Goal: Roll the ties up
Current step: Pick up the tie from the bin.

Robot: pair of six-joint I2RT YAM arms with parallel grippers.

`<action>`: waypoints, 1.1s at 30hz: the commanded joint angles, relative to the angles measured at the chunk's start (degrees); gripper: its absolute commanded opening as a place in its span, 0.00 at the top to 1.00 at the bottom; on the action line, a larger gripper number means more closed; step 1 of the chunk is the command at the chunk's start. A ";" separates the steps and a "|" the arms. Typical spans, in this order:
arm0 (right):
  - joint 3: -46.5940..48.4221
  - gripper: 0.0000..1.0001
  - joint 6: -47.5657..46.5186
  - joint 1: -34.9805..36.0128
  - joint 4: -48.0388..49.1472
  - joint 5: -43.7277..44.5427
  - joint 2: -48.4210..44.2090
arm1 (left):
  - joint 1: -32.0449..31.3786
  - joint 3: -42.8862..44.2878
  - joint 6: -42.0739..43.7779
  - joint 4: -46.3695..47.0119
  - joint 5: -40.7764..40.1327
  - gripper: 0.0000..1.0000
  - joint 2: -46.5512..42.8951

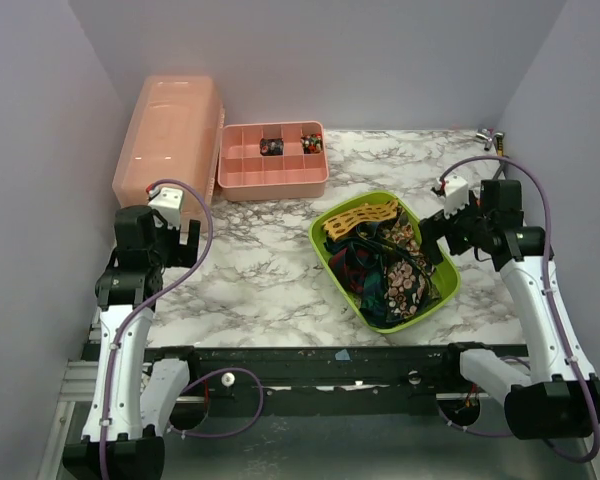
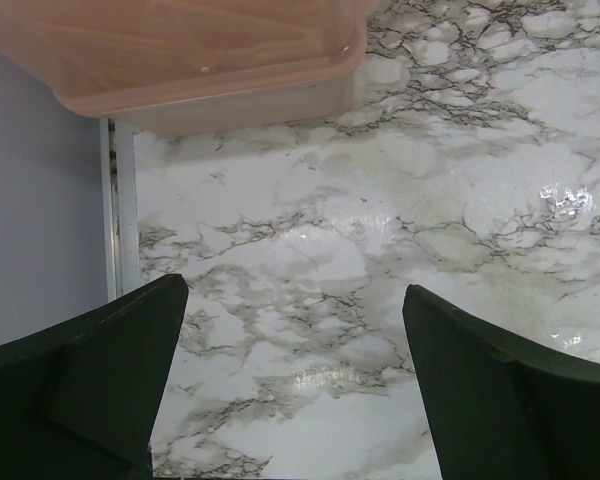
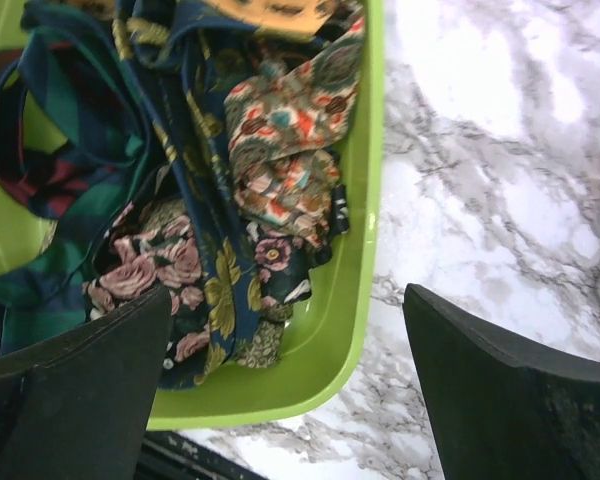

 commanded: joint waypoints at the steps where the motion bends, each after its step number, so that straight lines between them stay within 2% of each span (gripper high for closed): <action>1: 1.19 0.00 -8.77 0.22 -9.50 -4.34 3.50 | -0.06 3.64 3.56 -2.28 8.75 0.02 0.51; 4: 1.89 0.00 -10.62 0.17 -11.68 -4.58 5.87 | -0.17 2.74 8.15 -2.49 17.78 0.01 -0.68; 10: 4.28 0.01 -9.13 0.45 -11.96 -8.89 10.48 | -0.63 3.09 9.07 -3.08 21.61 0.02 0.95; 16: 6.54 0.24 -6.52 6.97 -8.87 -8.04 16.96 | -0.77 3.81 9.75 -3.39 23.35 0.01 2.69; 25: 7.34 0.30 -6.75 12.92 -1.85 0.11 25.47 | -0.77 3.44 10.78 -3.44 21.79 0.02 2.54; 31: 6.99 0.53 -7.88 14.64 -0.11 3.35 29.50 | -0.77 2.42 11.76 -3.06 21.24 0.01 2.12; 32: 6.99 0.58 -8.13 14.74 -0.28 3.56 29.92 | -0.79 2.42 11.94 -3.02 21.16 0.01 2.22; 33: 7.26 0.69 -8.24 14.85 -0.60 3.55 30.37 | -0.77 2.56 12.21 -2.92 21.08 0.02 2.43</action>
